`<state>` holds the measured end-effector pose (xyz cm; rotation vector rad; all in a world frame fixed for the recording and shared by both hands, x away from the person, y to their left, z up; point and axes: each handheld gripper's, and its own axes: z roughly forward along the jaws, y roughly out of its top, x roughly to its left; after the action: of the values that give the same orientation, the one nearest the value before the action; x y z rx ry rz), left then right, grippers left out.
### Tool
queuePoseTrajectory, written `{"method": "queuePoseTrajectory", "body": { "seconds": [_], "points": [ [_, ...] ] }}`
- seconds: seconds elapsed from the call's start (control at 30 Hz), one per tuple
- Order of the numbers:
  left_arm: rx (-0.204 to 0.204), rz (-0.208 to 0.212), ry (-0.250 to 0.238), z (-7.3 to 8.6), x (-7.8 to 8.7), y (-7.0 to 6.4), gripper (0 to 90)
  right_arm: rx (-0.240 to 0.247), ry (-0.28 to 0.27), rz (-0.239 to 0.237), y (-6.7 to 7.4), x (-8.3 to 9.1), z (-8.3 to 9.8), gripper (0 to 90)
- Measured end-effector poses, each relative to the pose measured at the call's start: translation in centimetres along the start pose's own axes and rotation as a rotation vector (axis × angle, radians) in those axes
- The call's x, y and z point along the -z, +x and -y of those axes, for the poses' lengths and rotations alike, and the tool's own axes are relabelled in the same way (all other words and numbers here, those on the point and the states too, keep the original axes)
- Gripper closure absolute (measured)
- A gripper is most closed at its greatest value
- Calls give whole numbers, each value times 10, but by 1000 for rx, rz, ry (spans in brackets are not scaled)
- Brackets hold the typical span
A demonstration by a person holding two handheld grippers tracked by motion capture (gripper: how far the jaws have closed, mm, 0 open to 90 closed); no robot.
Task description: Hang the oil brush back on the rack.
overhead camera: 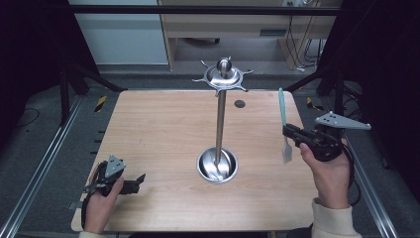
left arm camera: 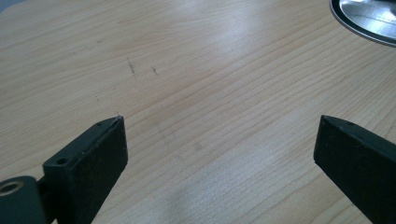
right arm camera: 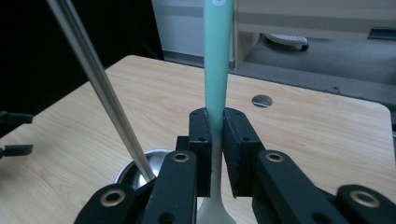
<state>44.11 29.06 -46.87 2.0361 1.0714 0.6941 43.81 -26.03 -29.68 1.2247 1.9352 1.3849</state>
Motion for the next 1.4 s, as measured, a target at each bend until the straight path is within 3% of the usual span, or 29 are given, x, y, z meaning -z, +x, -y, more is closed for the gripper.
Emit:
{"method": "queuePoseTrajectory", "body": {
  "seconds": [0.37, 0.43, 0.5, 0.9, 1.23, 1.4],
  "points": [
    [-10, -13, -4, 0, 1, 0, 25, 35, -49, -46, 17, 10, -9, 822],
    [-27, -18, -16, -1, 2, -1, 25, 33, -72, -89, 22, 12, -12, 822],
    [-27, -24, -18, -1, 2, -1, 25, 48, -81, -97, 27, 13, -14, 822],
    [-6, -25, -24, -1, 3, 1, 25, 129, -121, -89, 51, 21, -22, 822],
    [-4, -24, -22, -1, 2, 2, 25, 188, -154, -140, 68, 26, -27, 821],
    [-4, -23, -21, -1, 3, 1, 25, 193, -152, -155, 69, 26, -27, 821]
  ]
}}
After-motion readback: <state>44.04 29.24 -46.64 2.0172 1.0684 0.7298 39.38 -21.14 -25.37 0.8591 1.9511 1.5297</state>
